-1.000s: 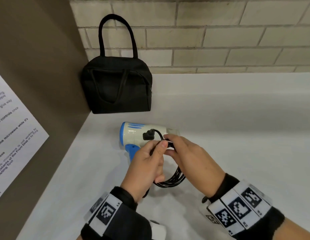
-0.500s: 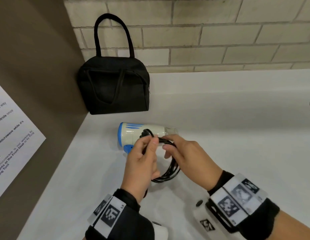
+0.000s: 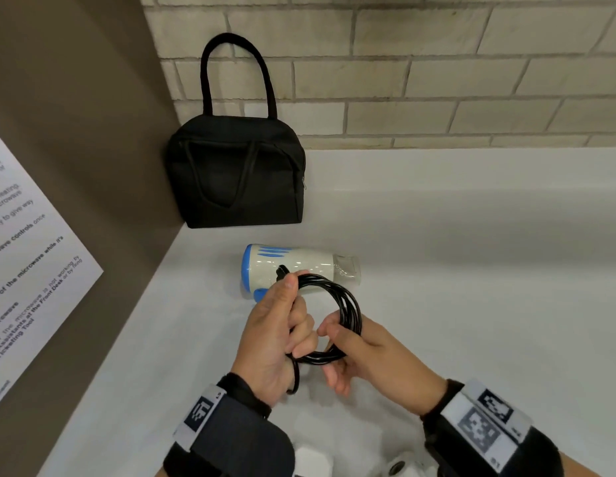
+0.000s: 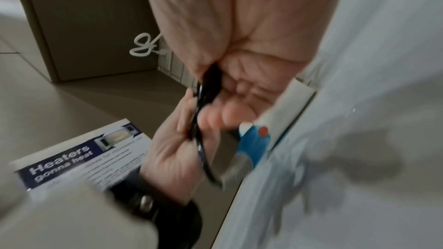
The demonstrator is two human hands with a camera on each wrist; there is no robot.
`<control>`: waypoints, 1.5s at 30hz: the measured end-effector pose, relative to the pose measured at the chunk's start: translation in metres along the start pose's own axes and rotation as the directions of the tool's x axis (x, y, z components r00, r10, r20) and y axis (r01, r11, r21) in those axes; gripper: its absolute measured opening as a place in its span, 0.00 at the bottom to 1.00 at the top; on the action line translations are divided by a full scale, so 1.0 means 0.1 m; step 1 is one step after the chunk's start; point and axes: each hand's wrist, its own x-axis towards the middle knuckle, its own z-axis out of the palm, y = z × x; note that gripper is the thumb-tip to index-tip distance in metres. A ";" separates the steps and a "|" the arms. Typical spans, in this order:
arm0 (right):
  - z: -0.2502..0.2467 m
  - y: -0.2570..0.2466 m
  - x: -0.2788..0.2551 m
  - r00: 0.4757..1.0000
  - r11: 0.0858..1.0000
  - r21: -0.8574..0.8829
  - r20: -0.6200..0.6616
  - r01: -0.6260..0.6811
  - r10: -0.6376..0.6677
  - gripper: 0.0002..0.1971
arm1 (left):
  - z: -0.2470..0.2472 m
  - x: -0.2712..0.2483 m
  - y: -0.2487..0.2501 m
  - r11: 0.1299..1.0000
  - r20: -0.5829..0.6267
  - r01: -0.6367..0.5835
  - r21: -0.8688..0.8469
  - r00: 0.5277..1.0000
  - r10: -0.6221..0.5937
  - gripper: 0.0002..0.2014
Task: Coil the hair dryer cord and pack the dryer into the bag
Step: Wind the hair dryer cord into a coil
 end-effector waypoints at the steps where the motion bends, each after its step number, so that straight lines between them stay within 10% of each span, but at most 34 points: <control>1: -0.07 -0.03 -0.02 0.999 0.998 -0.054 0.034 -0.022 0.024 0.09 | -0.02 -0.01 0.00 0.999 0.011 0.006 0.054 1.000 -0.007 0.09; 6: -0.61 -0.33 -0.03 0.960 0.872 -0.471 -0.160 0.131 -0.231 0.25 | -0.01 -0.05 0.00 0.965 0.121 0.016 0.263 0.991 -0.050 0.15; 14: -0.56 -0.42 0.21 0.854 0.504 -0.729 0.214 0.463 -0.475 0.22 | 0.09 -0.10 0.00 0.926 0.277 0.005 0.378 0.954 -0.118 0.11; 18: -0.47 -0.33 0.23 0.841 0.633 -0.656 0.007 0.412 -0.541 0.15 | 0.12 -0.11 0.01 0.908 0.250 -0.039 0.417 0.965 -0.074 0.12; 24: -0.40 -0.36 0.13 0.969 0.955 -0.274 -0.183 0.112 -0.166 0.13 | 0.18 -0.07 -0.06 0.878 0.124 -0.105 0.467 0.991 0.053 0.05; 35: -0.35 -0.31 -0.03 0.999 0.998 -0.062 -0.030 -0.016 0.014 0.11 | 0.11 -0.04 -0.13 0.660 0.145 -0.353 0.663 0.925 0.350 0.09; 45: -0.39 -0.31 -0.11 0.997 0.997 0.009 0.043 -0.071 0.071 0.44 | 0.06 -0.07 -0.14 0.537 0.342 -0.438 0.721 0.899 0.275 0.12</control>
